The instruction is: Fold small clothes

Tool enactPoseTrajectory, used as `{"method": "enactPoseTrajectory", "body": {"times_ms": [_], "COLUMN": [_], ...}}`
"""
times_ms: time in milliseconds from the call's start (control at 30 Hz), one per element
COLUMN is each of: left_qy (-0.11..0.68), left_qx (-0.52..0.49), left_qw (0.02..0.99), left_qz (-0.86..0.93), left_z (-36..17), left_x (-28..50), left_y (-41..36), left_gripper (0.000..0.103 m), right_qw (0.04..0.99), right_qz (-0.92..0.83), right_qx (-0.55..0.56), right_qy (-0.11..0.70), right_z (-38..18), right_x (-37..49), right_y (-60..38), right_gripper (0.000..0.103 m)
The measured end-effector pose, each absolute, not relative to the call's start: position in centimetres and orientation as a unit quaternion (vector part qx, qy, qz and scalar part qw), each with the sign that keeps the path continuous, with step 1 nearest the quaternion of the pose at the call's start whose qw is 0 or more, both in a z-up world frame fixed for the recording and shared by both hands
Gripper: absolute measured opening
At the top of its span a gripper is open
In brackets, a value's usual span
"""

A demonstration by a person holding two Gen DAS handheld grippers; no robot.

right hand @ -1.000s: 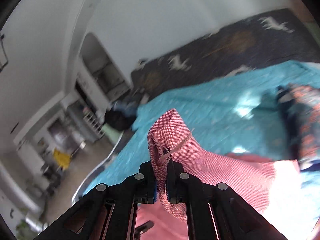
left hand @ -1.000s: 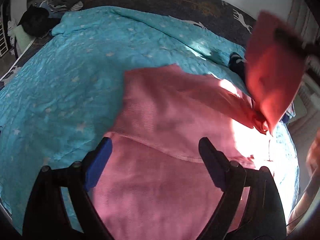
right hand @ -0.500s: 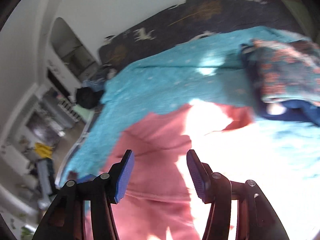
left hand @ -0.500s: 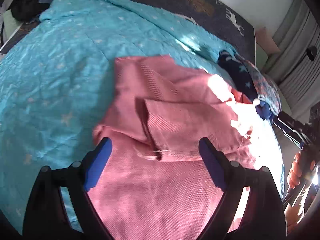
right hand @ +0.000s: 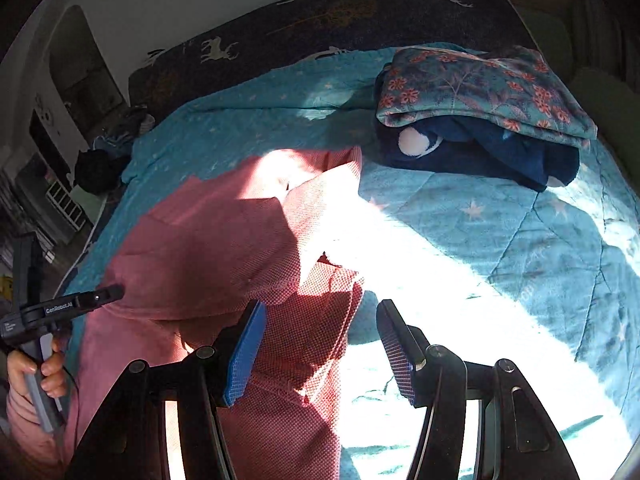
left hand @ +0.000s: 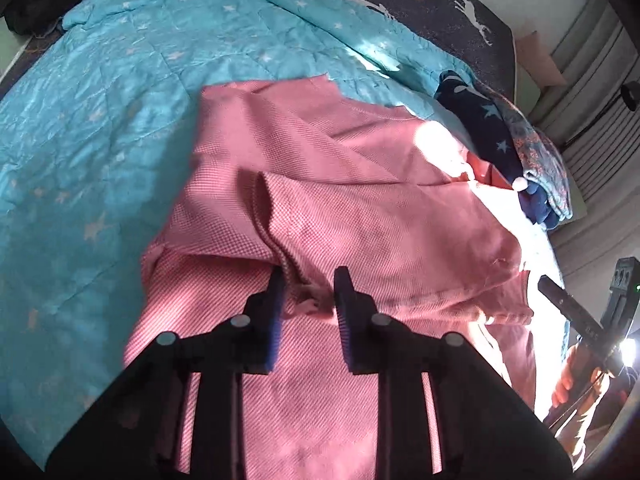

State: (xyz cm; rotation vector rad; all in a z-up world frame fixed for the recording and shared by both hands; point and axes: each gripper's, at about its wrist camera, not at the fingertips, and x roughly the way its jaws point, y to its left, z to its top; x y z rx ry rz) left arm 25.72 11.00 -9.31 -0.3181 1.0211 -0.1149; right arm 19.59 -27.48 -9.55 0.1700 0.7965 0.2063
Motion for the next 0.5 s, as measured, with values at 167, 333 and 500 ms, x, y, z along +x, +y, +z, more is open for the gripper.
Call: {"method": "enactPoseTrajectory", "body": {"times_ms": [167, 333, 500], "left_qy": [0.465, 0.446, 0.502], "left_qx": [-0.121, -0.107, -0.094], "left_qw": [0.877, 0.887, 0.859], "left_qz": [-0.017, -0.054, -0.024], "left_z": [-7.6, -7.0, -10.7], "left_x": [23.6, 25.4, 29.8], "left_y": [11.4, 10.5, 10.7], "left_gripper": [0.049, 0.049, 0.049], "right_qw": [0.915, 0.913, 0.909], "right_qz": [0.107, 0.111, 0.121], "right_qx": [0.075, 0.079, 0.098], "right_qy": [0.382, 0.384, 0.385], "right_z": [-9.0, -9.6, -10.3], "right_x": [19.4, 19.9, 19.6], "right_y": [-27.3, -26.8, -27.0], "right_gripper": [0.059, 0.063, 0.063]}}
